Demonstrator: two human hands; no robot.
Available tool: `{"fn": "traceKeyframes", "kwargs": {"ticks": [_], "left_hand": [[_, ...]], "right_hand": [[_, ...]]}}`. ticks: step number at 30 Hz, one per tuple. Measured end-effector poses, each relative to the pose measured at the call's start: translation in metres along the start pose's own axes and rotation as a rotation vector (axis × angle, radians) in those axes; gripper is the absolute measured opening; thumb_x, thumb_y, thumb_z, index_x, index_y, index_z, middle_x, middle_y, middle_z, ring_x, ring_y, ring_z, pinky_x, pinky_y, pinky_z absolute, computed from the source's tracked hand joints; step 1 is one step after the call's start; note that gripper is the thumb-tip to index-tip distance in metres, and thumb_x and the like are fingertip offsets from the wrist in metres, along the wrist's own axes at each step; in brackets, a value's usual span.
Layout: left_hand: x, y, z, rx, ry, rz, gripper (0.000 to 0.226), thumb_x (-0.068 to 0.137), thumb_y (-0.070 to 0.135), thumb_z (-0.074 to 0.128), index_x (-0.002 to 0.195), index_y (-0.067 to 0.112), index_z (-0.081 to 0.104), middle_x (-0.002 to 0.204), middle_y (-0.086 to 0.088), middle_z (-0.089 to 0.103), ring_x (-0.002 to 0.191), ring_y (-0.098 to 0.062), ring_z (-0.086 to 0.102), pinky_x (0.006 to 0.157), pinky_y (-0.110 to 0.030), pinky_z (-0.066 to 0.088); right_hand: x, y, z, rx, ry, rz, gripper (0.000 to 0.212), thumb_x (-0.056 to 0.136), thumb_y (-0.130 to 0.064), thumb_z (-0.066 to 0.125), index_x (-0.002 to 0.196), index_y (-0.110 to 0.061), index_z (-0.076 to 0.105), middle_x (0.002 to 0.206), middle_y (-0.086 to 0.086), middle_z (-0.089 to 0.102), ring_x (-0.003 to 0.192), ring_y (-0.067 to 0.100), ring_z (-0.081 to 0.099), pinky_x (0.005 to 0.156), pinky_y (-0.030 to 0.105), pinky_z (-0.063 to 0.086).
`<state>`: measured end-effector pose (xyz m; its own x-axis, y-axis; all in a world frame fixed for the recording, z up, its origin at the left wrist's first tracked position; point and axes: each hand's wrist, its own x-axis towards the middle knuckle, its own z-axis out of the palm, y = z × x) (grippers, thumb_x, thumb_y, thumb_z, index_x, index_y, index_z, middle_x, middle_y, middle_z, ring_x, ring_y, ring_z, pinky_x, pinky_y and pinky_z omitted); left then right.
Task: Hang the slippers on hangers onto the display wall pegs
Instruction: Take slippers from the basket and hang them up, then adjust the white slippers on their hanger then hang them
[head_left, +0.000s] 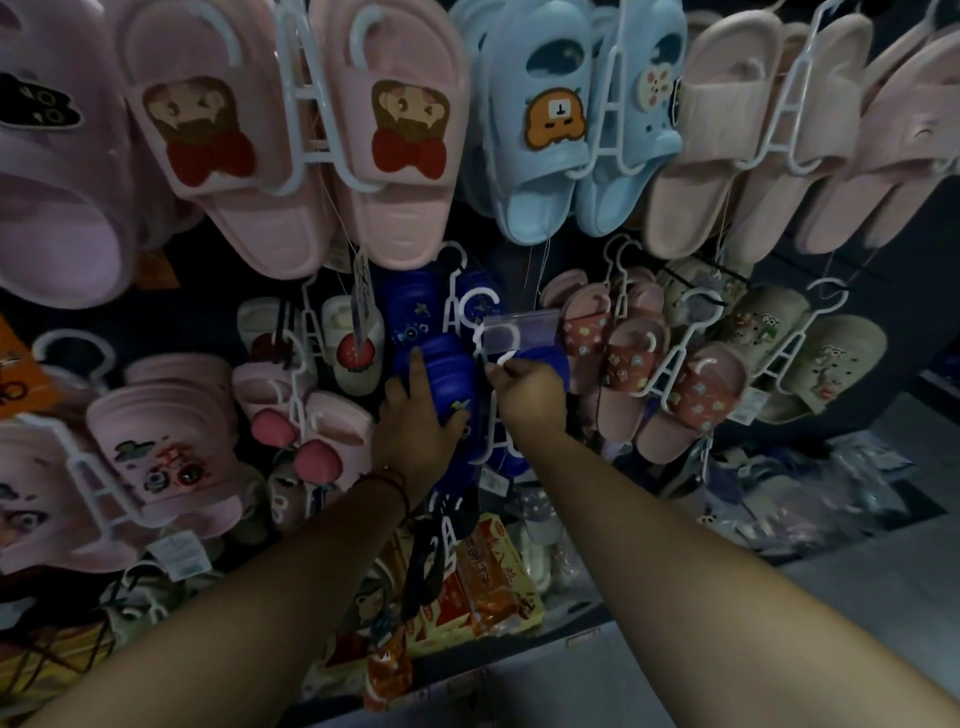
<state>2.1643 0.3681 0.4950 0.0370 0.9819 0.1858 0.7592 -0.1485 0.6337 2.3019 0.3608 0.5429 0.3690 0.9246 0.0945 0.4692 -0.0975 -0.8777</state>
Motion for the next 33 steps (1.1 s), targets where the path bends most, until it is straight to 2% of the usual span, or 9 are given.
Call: {"fn": "traceKeyframes", "kwargs": {"ticks": [2, 5, 9, 11, 15, 21, 25, 29, 33], "left_hand": [[0.0, -0.001, 0.0, 0.008, -0.004, 0.012, 0.096, 0.096, 0.048, 0.06, 0.161, 0.027, -0.008, 0.159, -0.017, 0.018, 0.132, -0.041, 0.042, 0.1, -0.049, 0.046], [-0.003, -0.002, -0.002, 0.05, -0.011, 0.04, 0.093, 0.099, 0.044, 0.058, 0.16, 0.031, -0.012, 0.166, -0.019, 0.006, 0.14, -0.043, 0.037, 0.103, -0.049, 0.044], [-0.016, -0.002, -0.008, 0.145, -0.001, 0.13, 0.088, 0.1, 0.038, 0.057, 0.16, 0.034, -0.006, 0.168, -0.018, -0.004, 0.149, -0.044, 0.02, 0.108, -0.052, 0.043], [-0.027, -0.007, -0.011, 0.208, 0.025, 0.236, 0.085, 0.098, 0.037, 0.061, 0.162, 0.03, 0.006, 0.167, -0.019, 0.002, 0.151, -0.044, 0.017, 0.111, -0.055, 0.04], [-0.056, -0.026, -0.014, 0.235, -0.009, 0.455, 0.078, 0.096, 0.042, 0.062, 0.16, 0.023, 0.023, 0.166, -0.016, 0.018, 0.151, -0.041, 0.021, 0.112, -0.055, 0.035], [-0.134, -0.059, 0.015, 0.318, -0.356, 0.701, 0.07, 0.092, 0.058, 0.046, 0.152, 0.022, 0.044, 0.157, -0.009, 0.043, 0.142, -0.036, 0.041, 0.11, -0.047, 0.04], [-0.186, -0.088, 0.05, 0.328, -0.568, 0.845, 0.074, 0.086, 0.06, 0.047, 0.143, 0.014, 0.054, 0.147, -0.014, 0.053, 0.133, -0.037, 0.05, 0.109, -0.045, 0.041], [-0.244, -0.113, 0.091, 0.428, -0.973, 0.709, 0.106, 0.079, 0.093, 0.016, 0.161, 0.026, 0.019, 0.169, -0.004, 0.012, 0.154, -0.029, 0.016, 0.121, -0.049, 0.025], [-0.302, -0.122, 0.118, 0.504, -1.225, 0.66, 0.087, 0.095, 0.07, 0.043, 0.162, 0.029, 0.005, 0.17, -0.002, -0.003, 0.156, -0.024, 0.002, 0.124, -0.043, 0.018]], "right_hand": [[-0.006, -0.001, -0.003, 0.047, -0.009, 0.007, 0.03, 0.1, -0.022, 0.061, 0.11, 0.006, 0.069, 0.099, 0.022, 0.071, 0.09, 0.037, 0.064, 0.083, 0.045, 0.052], [-0.02, 0.003, -0.01, 0.077, -0.026, 0.013, 0.037, 0.099, -0.019, 0.06, 0.129, 0.002, 0.062, 0.107, 0.015, 0.07, 0.092, 0.026, 0.06, 0.087, 0.038, 0.05], [-0.045, 0.019, -0.019, 0.089, -0.052, 0.065, 0.036, 0.099, -0.018, 0.058, 0.131, -0.003, 0.062, 0.116, 0.009, 0.068, 0.101, 0.018, 0.061, 0.09, 0.031, 0.049], [-0.064, 0.032, -0.025, 0.06, -0.063, 0.091, 0.038, 0.099, -0.02, 0.058, 0.135, -0.006, 0.062, 0.13, 0.008, 0.066, 0.113, 0.018, 0.062, 0.092, 0.026, 0.046], [-0.119, 0.07, -0.042, -0.082, -0.068, 0.134, 0.031, 0.1, -0.024, 0.057, 0.127, -0.012, 0.068, 0.121, 0.006, 0.07, 0.11, 0.022, 0.064, 0.09, 0.032, 0.05], [-0.225, 0.146, -0.052, -0.263, -0.077, 0.3, 0.044, 0.101, -0.029, 0.056, 0.144, -0.02, 0.052, 0.141, 0.002, 0.057, 0.121, 0.011, 0.056, 0.086, 0.013, 0.035], [-0.301, 0.196, -0.046, -0.292, -0.071, 0.491, 0.051, 0.101, -0.032, 0.055, 0.149, -0.018, 0.045, 0.155, 0.002, 0.043, 0.139, 0.018, 0.043, 0.109, 0.018, 0.028], [-0.38, 0.236, -0.045, -0.295, -0.079, 0.666, 0.047, 0.097, -0.027, 0.06, 0.142, -0.013, 0.055, 0.143, 0.008, 0.056, 0.132, 0.024, 0.051, 0.102, 0.021, 0.034], [-0.462, 0.286, -0.038, -0.216, -0.045, 0.899, 0.045, 0.087, -0.049, 0.058, 0.121, -0.02, 0.067, 0.115, 0.004, 0.07, 0.108, 0.027, 0.066, 0.089, 0.035, 0.052]]}}
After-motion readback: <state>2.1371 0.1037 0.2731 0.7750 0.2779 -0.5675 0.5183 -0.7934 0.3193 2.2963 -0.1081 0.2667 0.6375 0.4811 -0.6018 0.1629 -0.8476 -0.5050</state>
